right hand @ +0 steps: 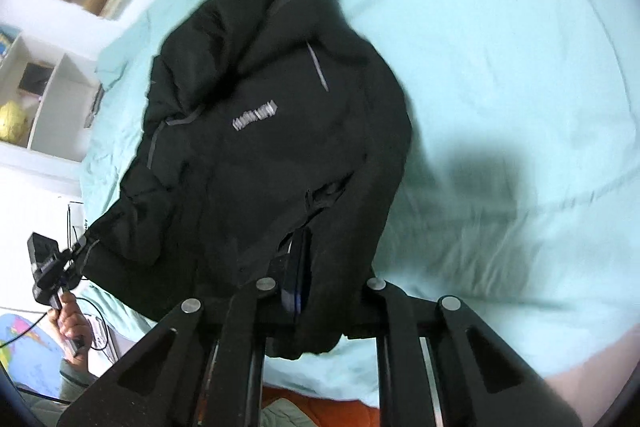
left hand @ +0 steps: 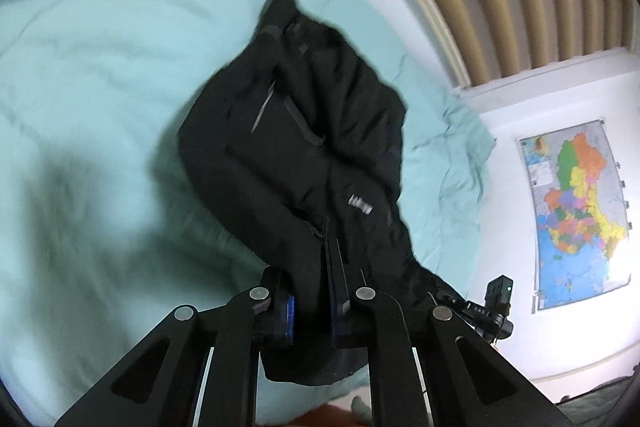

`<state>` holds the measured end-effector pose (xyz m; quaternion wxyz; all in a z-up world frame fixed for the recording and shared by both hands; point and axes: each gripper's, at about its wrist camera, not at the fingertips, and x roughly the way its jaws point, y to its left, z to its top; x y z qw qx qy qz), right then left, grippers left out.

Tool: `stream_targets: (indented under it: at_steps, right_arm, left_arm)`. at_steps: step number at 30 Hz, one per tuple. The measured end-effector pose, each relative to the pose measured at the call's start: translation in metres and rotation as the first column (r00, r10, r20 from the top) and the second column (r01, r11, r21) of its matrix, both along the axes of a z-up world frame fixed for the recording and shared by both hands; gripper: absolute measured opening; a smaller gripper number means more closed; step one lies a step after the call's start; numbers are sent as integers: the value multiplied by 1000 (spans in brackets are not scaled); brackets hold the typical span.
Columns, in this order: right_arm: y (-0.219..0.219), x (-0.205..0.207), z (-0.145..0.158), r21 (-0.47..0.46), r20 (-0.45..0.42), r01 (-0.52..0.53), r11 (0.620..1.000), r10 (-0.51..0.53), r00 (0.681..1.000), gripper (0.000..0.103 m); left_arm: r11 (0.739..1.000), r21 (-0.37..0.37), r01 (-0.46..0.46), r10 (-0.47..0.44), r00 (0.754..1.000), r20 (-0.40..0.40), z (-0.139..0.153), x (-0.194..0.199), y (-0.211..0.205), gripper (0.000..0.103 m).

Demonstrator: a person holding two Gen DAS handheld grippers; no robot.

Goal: Fold large clothes

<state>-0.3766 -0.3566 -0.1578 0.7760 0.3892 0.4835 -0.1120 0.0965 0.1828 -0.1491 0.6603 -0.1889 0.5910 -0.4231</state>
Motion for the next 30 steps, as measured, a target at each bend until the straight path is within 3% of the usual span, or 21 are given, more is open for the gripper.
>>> stream_targets:
  at_steps: [8, 14, 18, 24, 27, 30]
  right_arm:
    - [-37, 51, 66, -103, 101, -27, 994, 37, 994, 15]
    - [-90, 107, 107, -148, 177, 3, 989, 24, 984, 15]
    - [-123, 158, 121, -186, 190, 13, 982, 23, 982, 15]
    - [-171, 257, 101, -211, 146, 39, 977, -9, 989, 15]
    - [-193, 299, 71, -185, 101, 59, 981, -41, 994, 17]
    - [-217, 338, 22, -112, 35, 80, 990, -77, 996, 24]
  left_arm:
    - [998, -62, -26, 34, 991, 133, 53, 42, -34, 12]
    - [995, -65, -77, 90, 970, 224, 81, 104, -78, 12]
    - [991, -57, -123, 133, 963, 236, 84, 155, -119, 12]
    - [984, 35, -175, 160, 953, 259, 60, 237, -200, 13]
    - [974, 117, -196, 164, 956, 243, 24, 274, -238, 14]
    - [959, 212, -190, 152, 971, 186, -28, 302, -265, 15]
